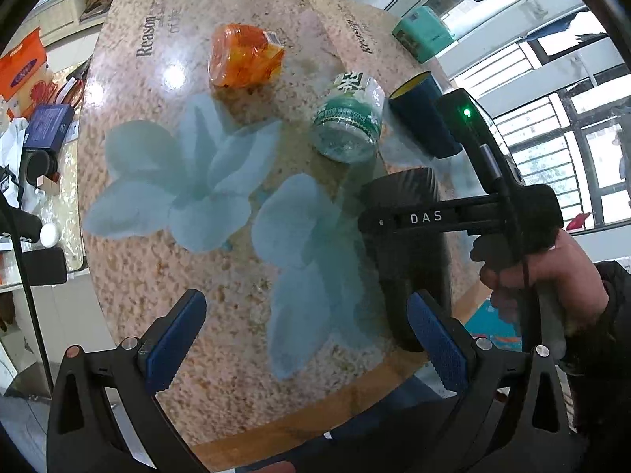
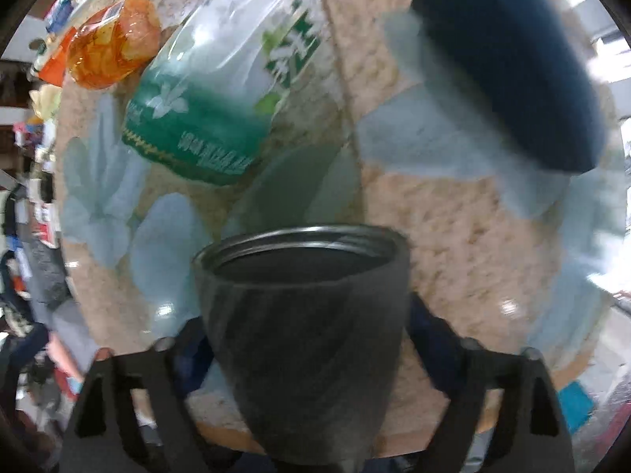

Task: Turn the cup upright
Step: 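Rotate the black tumbler in the right tool so its open end faces up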

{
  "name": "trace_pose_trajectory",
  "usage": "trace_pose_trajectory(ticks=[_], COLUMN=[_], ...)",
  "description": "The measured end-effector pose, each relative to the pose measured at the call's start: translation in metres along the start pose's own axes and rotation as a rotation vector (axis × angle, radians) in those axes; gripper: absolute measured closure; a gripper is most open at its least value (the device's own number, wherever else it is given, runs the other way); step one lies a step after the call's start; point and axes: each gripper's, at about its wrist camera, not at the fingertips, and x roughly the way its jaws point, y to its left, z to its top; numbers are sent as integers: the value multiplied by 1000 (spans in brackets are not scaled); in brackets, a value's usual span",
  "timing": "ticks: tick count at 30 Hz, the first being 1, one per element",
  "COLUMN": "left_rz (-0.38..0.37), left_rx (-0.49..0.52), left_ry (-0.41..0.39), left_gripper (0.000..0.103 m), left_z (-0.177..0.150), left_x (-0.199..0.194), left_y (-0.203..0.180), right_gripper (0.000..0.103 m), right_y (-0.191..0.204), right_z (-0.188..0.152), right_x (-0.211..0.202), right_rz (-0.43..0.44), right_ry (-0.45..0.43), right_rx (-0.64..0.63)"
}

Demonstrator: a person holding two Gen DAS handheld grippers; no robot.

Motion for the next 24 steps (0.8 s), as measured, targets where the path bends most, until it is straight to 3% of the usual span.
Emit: trace_pose_trajectory(ticks=[6, 11, 19, 24], left_rz=[14, 37, 58, 81], left_rx=[7, 8, 52, 121], left_ry=[12, 7, 3, 1], left_gripper=[0, 0, 0, 0], left_z=[-6, -10, -10, -7], left_x=[5, 4, 0, -1], left_y=[-6, -10, -28, -52], right_gripper=[27, 27, 27, 27], right_y=[0, -24, -49, -53], right_z=[-13, -53, -124, -143], right_x=[1, -23, -93, -115], right_rz=[20, 15, 55, 31], right_ry=[-71, -246, -565, -732], right_rx=[-18, 7, 25, -10])
